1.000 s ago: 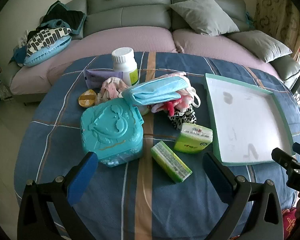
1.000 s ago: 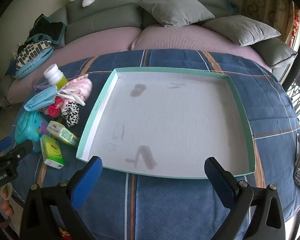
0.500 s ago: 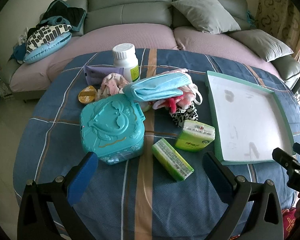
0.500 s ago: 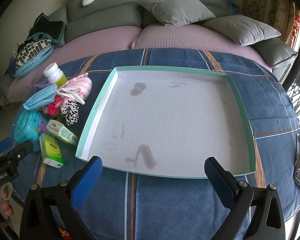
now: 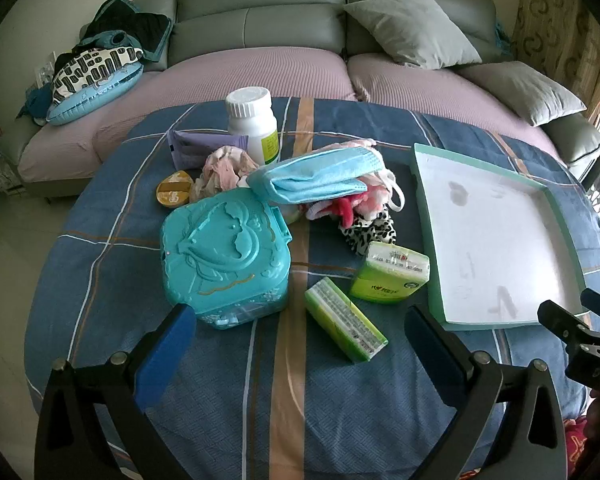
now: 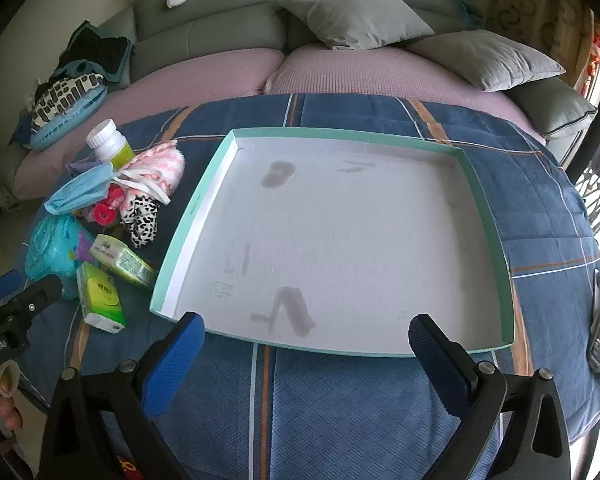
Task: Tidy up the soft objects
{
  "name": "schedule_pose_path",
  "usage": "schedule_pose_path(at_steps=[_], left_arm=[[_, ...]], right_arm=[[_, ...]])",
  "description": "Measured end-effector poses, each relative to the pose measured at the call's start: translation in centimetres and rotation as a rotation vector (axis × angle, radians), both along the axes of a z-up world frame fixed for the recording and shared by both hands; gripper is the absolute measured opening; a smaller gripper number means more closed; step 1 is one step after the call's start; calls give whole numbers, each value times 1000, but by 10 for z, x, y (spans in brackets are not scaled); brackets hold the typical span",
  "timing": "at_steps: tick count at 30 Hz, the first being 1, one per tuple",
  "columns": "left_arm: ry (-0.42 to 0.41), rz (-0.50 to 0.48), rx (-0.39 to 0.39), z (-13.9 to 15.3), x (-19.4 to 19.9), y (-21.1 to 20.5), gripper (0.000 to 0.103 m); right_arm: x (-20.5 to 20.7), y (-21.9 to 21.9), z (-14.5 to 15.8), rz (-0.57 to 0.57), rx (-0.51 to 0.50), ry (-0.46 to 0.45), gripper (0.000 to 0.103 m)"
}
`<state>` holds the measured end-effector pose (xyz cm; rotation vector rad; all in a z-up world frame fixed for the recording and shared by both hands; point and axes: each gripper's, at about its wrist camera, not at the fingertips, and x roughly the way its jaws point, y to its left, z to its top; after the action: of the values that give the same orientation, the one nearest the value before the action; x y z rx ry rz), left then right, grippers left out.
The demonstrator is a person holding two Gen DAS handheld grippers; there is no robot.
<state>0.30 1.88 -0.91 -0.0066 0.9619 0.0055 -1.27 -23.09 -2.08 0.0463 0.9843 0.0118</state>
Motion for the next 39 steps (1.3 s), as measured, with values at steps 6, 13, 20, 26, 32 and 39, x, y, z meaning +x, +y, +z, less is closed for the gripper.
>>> schedule_pose_path(at_steps=[6,13,20,26,32,39], left_arm=[[6,-3,-20,2,1,3,103],[-23,-17,-74,22,5,17,103],[-137,70,-64,66,22,61,103],[-154,123,-120,74,38,98,103],[-127,137,-126,64,49,119,103],[-72,137,-136,46,56,132,103]], right_arm=[[1,2,-1,4,-5,4,103],[1,6,12,20,-1,-29,103],[20,22,46,78,30,-122,103],[37,49,58,143,70,-150,103],[50,84,61,252,77,-132,103],[58,135,56,395,-7,-143,103]])
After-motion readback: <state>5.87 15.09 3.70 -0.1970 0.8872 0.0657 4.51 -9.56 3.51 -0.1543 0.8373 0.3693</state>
